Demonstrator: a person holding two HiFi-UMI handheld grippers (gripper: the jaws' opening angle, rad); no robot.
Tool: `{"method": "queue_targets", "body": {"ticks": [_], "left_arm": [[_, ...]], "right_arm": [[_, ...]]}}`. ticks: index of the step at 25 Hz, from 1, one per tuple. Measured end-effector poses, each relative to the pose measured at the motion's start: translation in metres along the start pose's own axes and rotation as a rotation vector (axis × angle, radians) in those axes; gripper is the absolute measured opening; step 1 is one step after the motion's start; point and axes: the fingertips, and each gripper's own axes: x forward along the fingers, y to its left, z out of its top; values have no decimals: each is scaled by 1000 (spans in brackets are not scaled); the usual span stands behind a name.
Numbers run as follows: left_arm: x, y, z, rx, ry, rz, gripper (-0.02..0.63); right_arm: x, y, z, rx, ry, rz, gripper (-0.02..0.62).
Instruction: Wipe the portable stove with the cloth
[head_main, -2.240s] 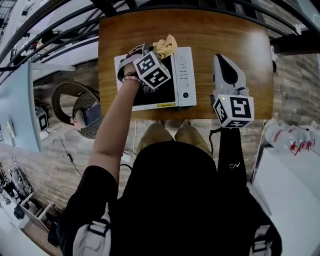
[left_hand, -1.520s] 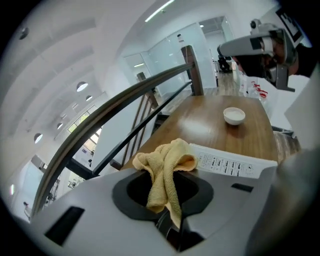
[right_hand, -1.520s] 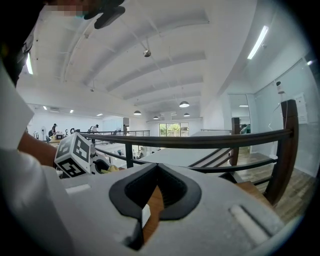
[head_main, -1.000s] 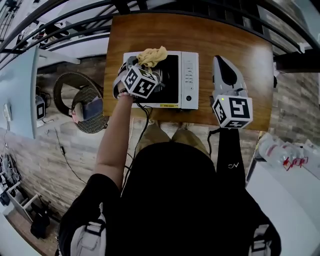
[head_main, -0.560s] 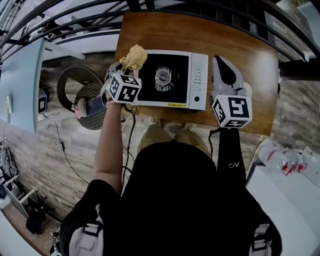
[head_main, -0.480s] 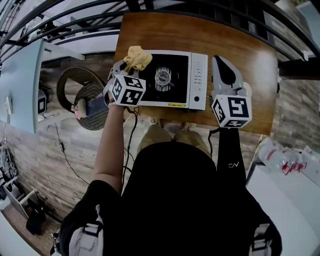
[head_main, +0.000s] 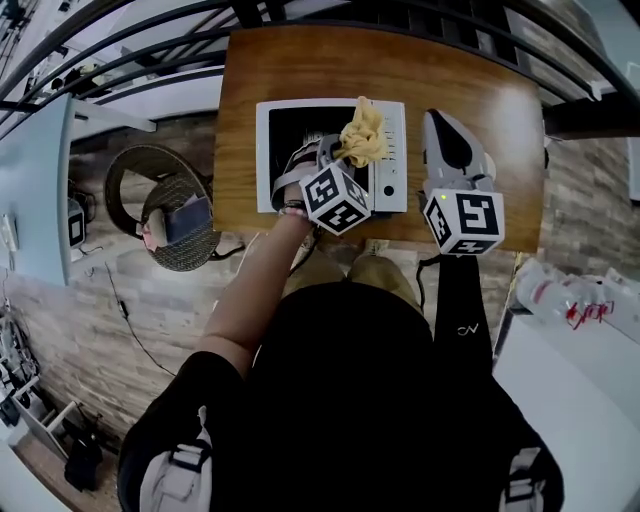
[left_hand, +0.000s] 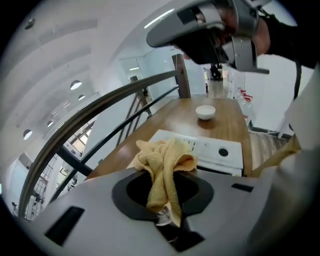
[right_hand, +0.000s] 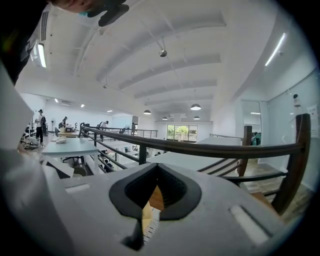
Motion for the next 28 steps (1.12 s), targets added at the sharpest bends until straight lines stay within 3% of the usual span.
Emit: {"method": "queue_targets", "body": {"ticks": [5, 12, 17, 19, 22, 25, 28], "left_arm": [[-20, 24, -62, -30, 81, 57, 67], [-75, 81, -169, -232, 214, 201, 67], [-113, 107, -218, -324, 278, 302, 67], [-125, 111, -217, -341, 267, 335, 67], [-131, 101, -185, -336, 180, 341, 67], [-125, 71, -128, -279, 45, 287, 67], [-110, 24, -61, -191, -116, 174, 67]], "right_arm": [[1, 5, -5, 2, 15, 1, 2], [23, 41, -5, -1, 11, 82, 2], [32, 59, -1, -7, -7, 113, 2], [33, 62, 0, -7, -11, 120, 2], [31, 57, 2, -2, -17, 109, 2], [26, 52, 4, -3, -21, 97, 2], [19, 46, 4, -3, -21, 82, 2]]}}
